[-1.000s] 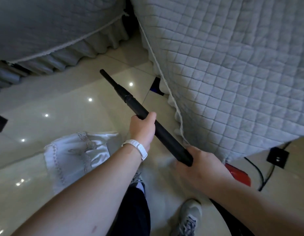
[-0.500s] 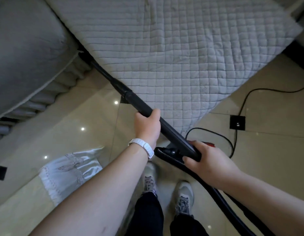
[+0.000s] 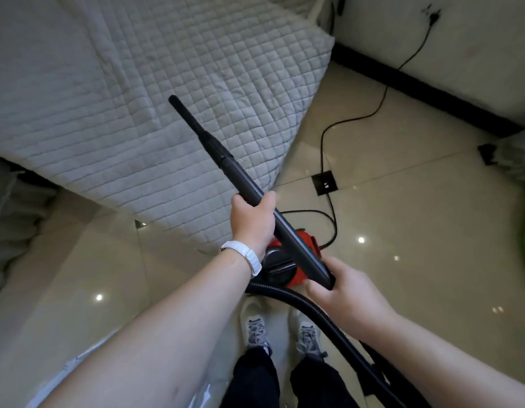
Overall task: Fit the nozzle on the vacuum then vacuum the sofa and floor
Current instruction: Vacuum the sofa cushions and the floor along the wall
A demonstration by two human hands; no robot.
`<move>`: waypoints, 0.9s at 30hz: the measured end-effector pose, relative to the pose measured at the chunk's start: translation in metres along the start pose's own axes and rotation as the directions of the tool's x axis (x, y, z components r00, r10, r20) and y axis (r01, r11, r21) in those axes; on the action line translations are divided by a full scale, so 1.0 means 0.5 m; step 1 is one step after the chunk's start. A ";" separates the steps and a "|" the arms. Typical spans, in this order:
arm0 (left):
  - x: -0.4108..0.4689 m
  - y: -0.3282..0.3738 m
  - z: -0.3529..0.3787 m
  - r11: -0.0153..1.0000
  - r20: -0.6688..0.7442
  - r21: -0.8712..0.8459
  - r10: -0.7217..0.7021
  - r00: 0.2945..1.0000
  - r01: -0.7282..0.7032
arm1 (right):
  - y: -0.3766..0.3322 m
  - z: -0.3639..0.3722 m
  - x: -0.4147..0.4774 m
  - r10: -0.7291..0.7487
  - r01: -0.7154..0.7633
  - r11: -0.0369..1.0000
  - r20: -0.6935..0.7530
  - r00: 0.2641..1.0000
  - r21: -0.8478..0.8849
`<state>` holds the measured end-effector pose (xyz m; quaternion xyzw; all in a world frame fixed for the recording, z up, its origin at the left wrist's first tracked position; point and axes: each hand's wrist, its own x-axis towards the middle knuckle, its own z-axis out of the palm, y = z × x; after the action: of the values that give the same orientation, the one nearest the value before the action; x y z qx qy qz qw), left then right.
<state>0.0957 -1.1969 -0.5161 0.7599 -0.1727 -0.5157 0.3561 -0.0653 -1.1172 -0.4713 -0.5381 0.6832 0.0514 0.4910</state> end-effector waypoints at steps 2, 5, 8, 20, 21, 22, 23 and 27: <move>-0.010 -0.008 0.045 0.999 0.069 0.049 -0.009 0.998 0.005 | 0.035 -0.006 -0.016 0.047 -0.044 0.997 -0.041 0.998 0.065; -0.039 -0.027 0.120 0.992 0.151 0.128 -0.031 0.988 0.012 | 0.098 -0.017 -0.034 0.119 -0.107 0.984 -0.080 0.990 0.139; -0.076 -0.052 0.194 0.987 0.228 0.161 -0.056 0.972 0.019 | 0.171 -0.033 -0.052 0.202 -0.178 0.962 -0.103 0.974 0.210; -0.196 -0.133 0.477 0.965 0.308 0.261 -0.116 0.944 0.034 | 0.445 -0.185 -0.083 0.261 -0.238 0.934 -0.053 0.964 0.265; -0.205 -0.138 0.506 0.964 0.300 0.263 -0.119 0.946 0.037 | 0.471 -0.204 -0.079 0.247 -0.227 0.934 -0.041 0.968 0.274; -0.214 -0.143 0.536 0.964 0.289 0.262 -0.118 0.950 0.040 | 0.500 -0.222 -0.073 0.236 -0.217 0.934 -0.032 0.971 0.284; -0.223 -0.148 0.567 0.964 0.272 0.262 -0.111 0.956 0.038 | 0.531 -0.239 -0.065 0.227 -0.210 0.933 -0.027 0.973 0.293; -0.255 -0.168 0.699 0.962 0.203 0.273 -0.077 0.976 0.019 | 0.647 -0.308 -0.031 0.198 -0.178 0.930 -0.032 0.980 0.322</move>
<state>-0.2820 -1.1858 -0.5673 0.7459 -0.2597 -0.5738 0.2165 -0.4151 -1.0644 -0.5293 -0.3857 0.7460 -0.0294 0.5420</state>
